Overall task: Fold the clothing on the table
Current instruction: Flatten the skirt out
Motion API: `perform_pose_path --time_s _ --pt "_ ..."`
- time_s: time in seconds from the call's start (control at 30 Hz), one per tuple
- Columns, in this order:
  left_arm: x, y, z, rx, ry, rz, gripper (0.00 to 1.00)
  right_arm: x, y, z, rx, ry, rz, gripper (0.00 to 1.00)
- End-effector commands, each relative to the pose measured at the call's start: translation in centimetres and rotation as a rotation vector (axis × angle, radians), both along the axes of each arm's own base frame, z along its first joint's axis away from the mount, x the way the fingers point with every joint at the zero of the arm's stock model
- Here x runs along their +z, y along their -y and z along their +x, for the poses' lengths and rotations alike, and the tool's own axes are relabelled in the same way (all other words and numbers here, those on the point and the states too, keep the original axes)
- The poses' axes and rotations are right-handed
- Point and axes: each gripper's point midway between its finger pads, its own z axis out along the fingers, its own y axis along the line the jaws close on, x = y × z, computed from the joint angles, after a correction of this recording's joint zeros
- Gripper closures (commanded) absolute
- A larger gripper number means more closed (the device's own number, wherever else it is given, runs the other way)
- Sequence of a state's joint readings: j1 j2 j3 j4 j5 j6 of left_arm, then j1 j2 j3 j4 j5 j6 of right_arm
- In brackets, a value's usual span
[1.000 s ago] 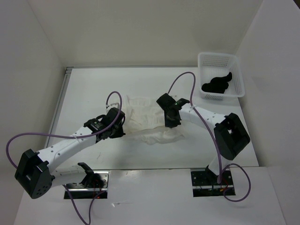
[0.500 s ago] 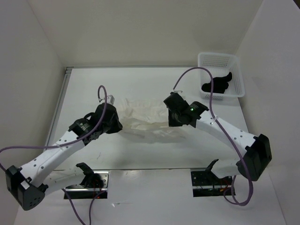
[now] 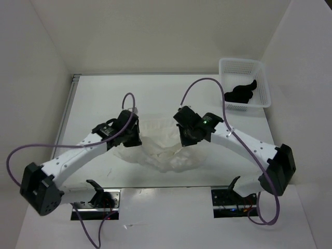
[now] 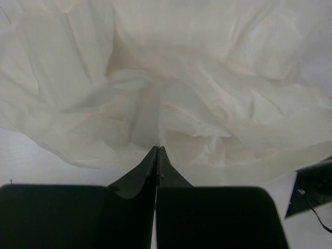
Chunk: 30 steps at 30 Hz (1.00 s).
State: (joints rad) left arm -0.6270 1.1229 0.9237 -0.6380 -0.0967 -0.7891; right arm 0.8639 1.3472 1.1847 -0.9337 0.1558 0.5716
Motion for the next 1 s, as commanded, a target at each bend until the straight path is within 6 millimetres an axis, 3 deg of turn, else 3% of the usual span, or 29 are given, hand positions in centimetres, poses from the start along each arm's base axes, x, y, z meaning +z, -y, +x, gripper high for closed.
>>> perform_pose_path --time_s 0.0,0.03,0.07,0.13,0.17,0.2,0.23,0.27,0.3,0.33,0.37,0.4,0.43,0.47,0.5,0.53,0.57,0.6,0.63,0.67,0.7,0.77,0.8,0.83,0.87,0.9,0.93,0.97 --pt "-1.0 0.8 4.4 0.0 0.034 0.049 1.0 0.1 0.0 5.7 -0.048 0.101 -0.049 1.0" --pt "0.1 1.0 6.2 -0.006 0.07 0.071 1.0 -0.1 0.0 6.9 -0.053 0.108 -0.057 1.0" --pt "-1.5 0.6 8.2 0.016 0.042 0.118 1.0 0.1 0.8 9.3 -0.102 0.139 -0.061 1.0" --pt "-1.5 0.5 11.2 0.004 0.056 0.153 1.0 0.3 1.4 13.3 -0.152 0.175 -0.085 1.0" --pt "-0.9 1.1 14.1 0.011 0.075 0.155 1.0 0.6 3.0 15.5 -0.21 0.194 -0.109 1.0" --pt "-0.3 0.4 16.1 0.035 0.091 0.159 1.0 1.6 3.5 18.4 -0.258 0.247 -0.142 1.0" --pt "0.3 0.4 17.8 0.035 0.11 0.153 1.0 2.2 4.2 19.9 -0.283 0.266 -0.162 1.0" --pt "-0.5 0.0 19.4 0.032 0.093 0.181 1.0 5.3 4.8 22.7 -0.322 0.334 -0.125 1.0" --pt "3.6 -0.5 22.9 0.065 0.186 0.152 1.0 5.0 5.3 24.1 -0.337 0.329 -0.157 1.0" --pt "3.2 -0.8 24.4 0.07 0.172 0.168 1.0 6.0 5.6 25.5 -0.345 0.361 -0.159 1.0" --pt "4.6 -1.2 26.0 0.068 0.205 0.176 1.0 9.9 6.3 27.7 -0.384 0.44 -0.122 1.0" --pt "6.2 -2.2 27.8 0.092 0.237 0.175 1.0 11.0 6.9 28.4 -0.4 0.457 -0.135 1.0" --pt "11.8 -2.4 29.6 0.111 0.339 0.145 1.0 10.5 7.2 29.8 -0.41 0.454 -0.164 1.0" --pt "12.0 -2.7 31.1 0.117 0.345 0.152 1.0 15.1 7.5 31.1 -0.437 0.551 -0.129 1.0" --pt "13.5 -3.7 31.7 0.132 0.363 0.157 1.0 15.9 7.9 31.1 -0.443 0.558 -0.154 1.0" --pt "17.7 -3.9 32.9 0.154 0.464 0.124 1.0 15.3 7.7 32.1 -0.447 0.551 -0.167 1.0" --pt "19.5 -4.0 33.1 0.153 0.498 0.101 1.0 19.3 8.4 32.5 -0.482 0.633 -0.111 1.0" --pt "20.5 -4.8 33.0 0.159 0.507 0.094 1.0 19.6 9.2 32.6 -0.484 0.623 -0.098 1.0" --pt "21.1 -4.5 33.1 0.153 0.52 0.082 1.0 20.6 8.4 32.7 -0.47 0.637 -0.042 1.0" --pt "22.2 -4.9 32.9 0.15 0.538 0.066 1.0 20.6 8.9 32.8 -0.48 0.638 -0.045 1.0" --pt "22.4 -5.0 32.7 0.15 0.539 0.066 1.0 20.5 8.9 32.6 -0.472 0.629 -0.043 1.0" --pt "21.1 -4.8 32.2 0.136 0.498 0.07 1.0 18.3 8.6 32.1 -0.444 0.562 -0.064 1.0" --pt "18.5 -4.9 32.0 0.131 0.444 0.086 1.0 17.4 8.5 32.0 -0.441 0.539 -0.064 1.0" --pt "16.8 -4.4 31.8 0.119 0.416 0.092 1.0 14.0 8.3 31.9 -0.422 0.464 -0.105 1.0" --pt "14.9 -4.3 31.4 0.109 0.387 0.094 1.0 13.6 7.8 31.2 -0.407 0.453 -0.109 1.0" --pt "16.3 -4.1 31.2 0.128 0.449 0.044 1.0 12.4 7.5 30.8 -0.394 0.433 -0.12 1.0" --pt "14.1 -3.9 30.6 0.126 0.415 0.032 1.0 7.7 7.0 29.3 -0.349 0.34 -0.185 1.0" --pt "8.4 -3.9 29.4 0.121 0.317 0.038 1.0 8.5 6.9 29.3 -0.352 0.386 -0.146 1.0"
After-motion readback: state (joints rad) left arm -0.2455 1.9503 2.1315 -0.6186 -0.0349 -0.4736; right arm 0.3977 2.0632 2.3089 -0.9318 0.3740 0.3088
